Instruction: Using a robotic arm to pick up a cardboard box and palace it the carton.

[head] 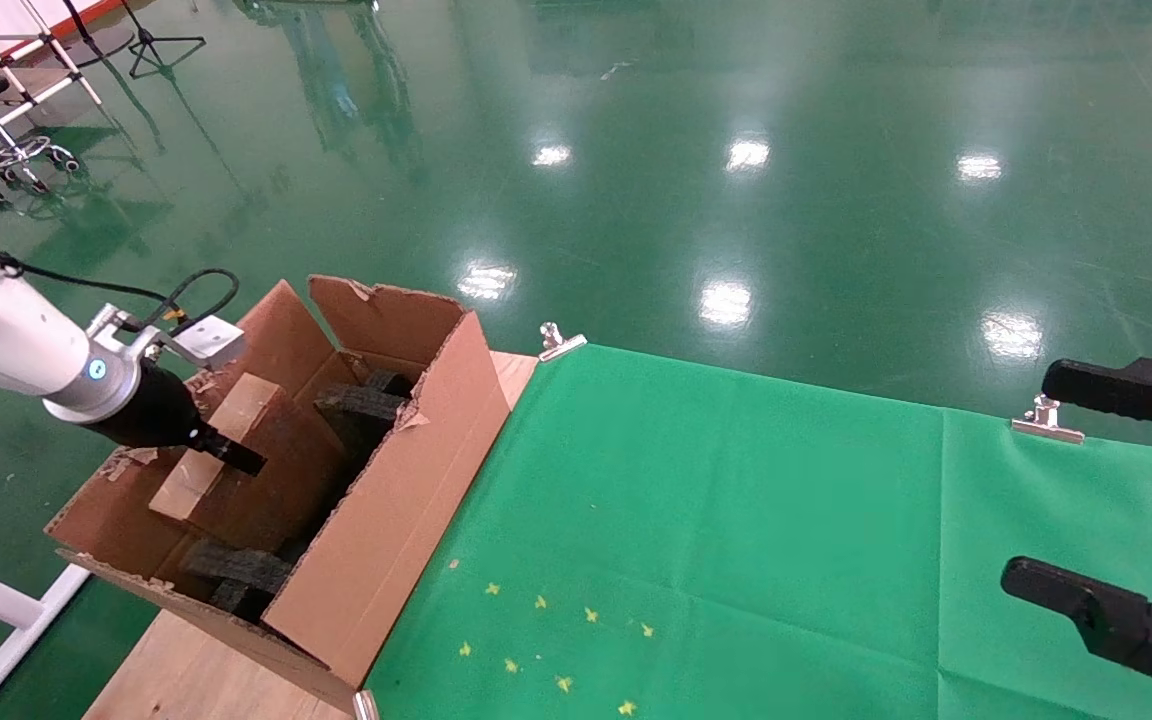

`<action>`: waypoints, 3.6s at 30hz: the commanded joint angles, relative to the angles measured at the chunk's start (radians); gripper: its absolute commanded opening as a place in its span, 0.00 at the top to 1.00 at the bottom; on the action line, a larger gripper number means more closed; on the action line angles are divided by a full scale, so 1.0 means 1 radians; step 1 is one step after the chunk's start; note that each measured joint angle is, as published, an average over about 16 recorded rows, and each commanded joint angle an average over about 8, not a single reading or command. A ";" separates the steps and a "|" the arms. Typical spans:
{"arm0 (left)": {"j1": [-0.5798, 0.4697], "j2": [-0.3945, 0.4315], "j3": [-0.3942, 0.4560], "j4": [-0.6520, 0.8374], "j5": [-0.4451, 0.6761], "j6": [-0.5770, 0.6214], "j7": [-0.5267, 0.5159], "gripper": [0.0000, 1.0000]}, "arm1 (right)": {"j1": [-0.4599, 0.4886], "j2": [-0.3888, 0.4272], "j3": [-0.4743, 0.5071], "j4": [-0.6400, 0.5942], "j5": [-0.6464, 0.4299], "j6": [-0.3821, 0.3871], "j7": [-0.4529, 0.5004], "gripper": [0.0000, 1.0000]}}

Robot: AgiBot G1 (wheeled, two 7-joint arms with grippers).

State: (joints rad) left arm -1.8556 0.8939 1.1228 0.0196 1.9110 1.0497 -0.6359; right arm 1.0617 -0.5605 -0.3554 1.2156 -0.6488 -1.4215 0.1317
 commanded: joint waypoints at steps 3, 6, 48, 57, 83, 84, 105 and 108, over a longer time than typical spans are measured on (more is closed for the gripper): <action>0.007 0.003 -0.002 0.007 -0.002 -0.011 -0.012 0.00 | 0.000 0.000 0.000 0.000 0.000 0.000 0.000 0.00; 0.006 0.002 -0.002 0.006 -0.002 -0.009 -0.009 0.00 | 0.000 0.000 0.000 0.000 0.000 0.000 0.000 0.00; -0.189 -0.123 -0.139 -0.161 -0.208 0.292 0.166 0.00 | 0.000 0.000 0.000 0.000 0.000 0.000 0.000 0.00; -0.159 -0.138 -0.173 -0.219 -0.256 0.313 0.181 0.00 | 0.000 0.000 0.000 0.000 0.000 0.001 0.000 0.00; 0.246 -0.201 -0.462 -0.687 -0.654 0.370 0.296 0.00 | 0.000 0.000 0.000 0.000 0.000 0.001 0.000 0.00; 0.264 -0.203 -0.474 -0.706 -0.671 0.373 0.301 0.00 | 0.000 0.000 0.000 0.000 0.000 0.001 0.000 0.00; 0.627 -0.259 -0.733 -1.126 -1.029 0.424 0.404 0.00 | 0.000 0.000 0.000 0.000 0.000 0.001 0.000 0.00; 0.676 -0.267 -0.768 -1.182 -1.077 0.431 0.418 0.00 | 0.000 0.000 0.000 0.000 0.000 0.001 0.000 0.00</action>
State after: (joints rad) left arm -1.1824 0.6278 0.3565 -1.1597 0.8368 1.4804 -0.2183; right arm 1.0614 -0.5603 -0.3554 1.2151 -0.6490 -1.4210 0.1316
